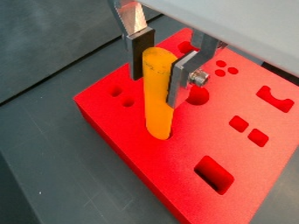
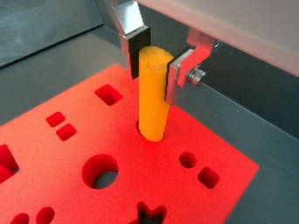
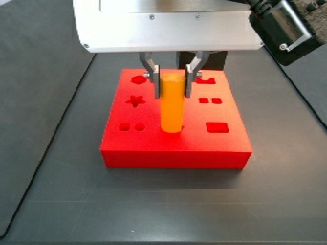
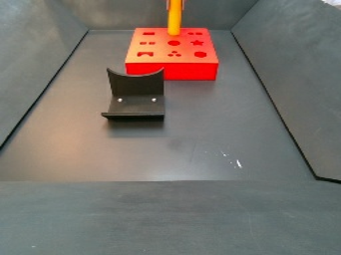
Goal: Insert the oval object.
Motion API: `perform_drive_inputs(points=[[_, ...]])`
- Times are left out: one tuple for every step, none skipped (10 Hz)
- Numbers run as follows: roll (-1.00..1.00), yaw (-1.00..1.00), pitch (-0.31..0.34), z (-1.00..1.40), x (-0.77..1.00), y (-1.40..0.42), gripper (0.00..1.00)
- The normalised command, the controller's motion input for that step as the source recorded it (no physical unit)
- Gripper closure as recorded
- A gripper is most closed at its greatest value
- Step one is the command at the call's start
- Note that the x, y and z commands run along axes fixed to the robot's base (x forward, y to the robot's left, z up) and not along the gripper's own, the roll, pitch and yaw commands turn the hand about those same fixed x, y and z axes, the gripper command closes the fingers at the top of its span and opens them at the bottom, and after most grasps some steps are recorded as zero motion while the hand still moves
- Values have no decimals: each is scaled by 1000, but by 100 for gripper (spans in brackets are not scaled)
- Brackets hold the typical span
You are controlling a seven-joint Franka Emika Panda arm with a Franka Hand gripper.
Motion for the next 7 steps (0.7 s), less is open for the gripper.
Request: perform_drive_inputs(points=[[70, 123, -4, -191, 126, -54, 100], [114, 280, 0, -217, 243, -57, 100], [73, 297, -13, -311, 226, 0, 100], [56, 226, -60, -380, 103, 0, 100], [64, 149, -90, -486, 34, 0, 100], [71, 69, -103, -543, 3, 0, 100], [79, 20, -117, -594, 0, -9, 100]])
